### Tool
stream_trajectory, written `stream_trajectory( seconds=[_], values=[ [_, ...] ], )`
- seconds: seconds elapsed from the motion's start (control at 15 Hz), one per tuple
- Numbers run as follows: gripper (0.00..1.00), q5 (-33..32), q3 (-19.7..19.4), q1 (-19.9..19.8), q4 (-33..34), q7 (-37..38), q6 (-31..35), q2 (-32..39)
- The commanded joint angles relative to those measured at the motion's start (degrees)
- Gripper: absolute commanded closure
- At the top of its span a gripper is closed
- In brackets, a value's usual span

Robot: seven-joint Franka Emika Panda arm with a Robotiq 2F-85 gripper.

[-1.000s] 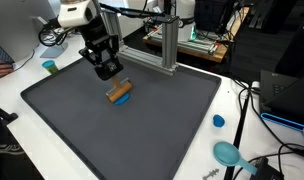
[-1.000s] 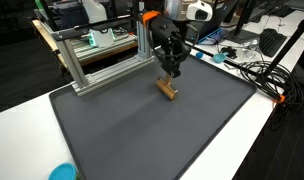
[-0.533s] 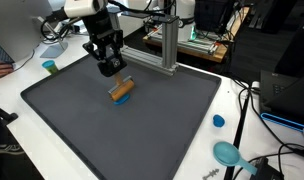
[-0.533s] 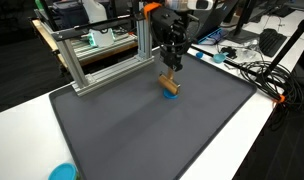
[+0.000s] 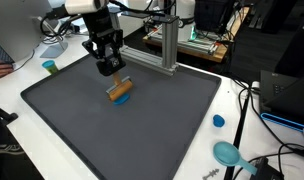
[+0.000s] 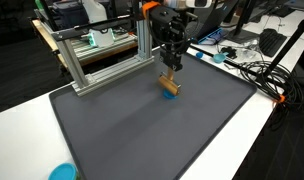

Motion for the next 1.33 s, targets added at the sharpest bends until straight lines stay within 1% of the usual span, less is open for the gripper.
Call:
stream_trajectory(
  seconds=[0.0,0.47,0.53,0.73,0.8,1.13,1.27],
  values=[
    [0.79,-0.63,-0.46,-0.07,0.33,0.61,-0.52,0.53],
    [0.79,0.03,0.23,-0.05,2.45,0.06,-0.45,3.78],
    [0.54,-0.09,0.11,-0.16,0.77,0.12,-0.28,2.23],
    [0.54,-0.09,0.12,-0.17,1.0,0.13,-0.39,2.38],
    [0.79,-0.09,0.12,-0.17,1.02,0.13,-0.39,2.39],
    [0.79,2.14,1.2,-0.59,1.97,-1.42,1.56,5.11],
    [0.79,2.31,1.3,-0.56,2.19,-1.33,1.14,5.88]
  ],
)
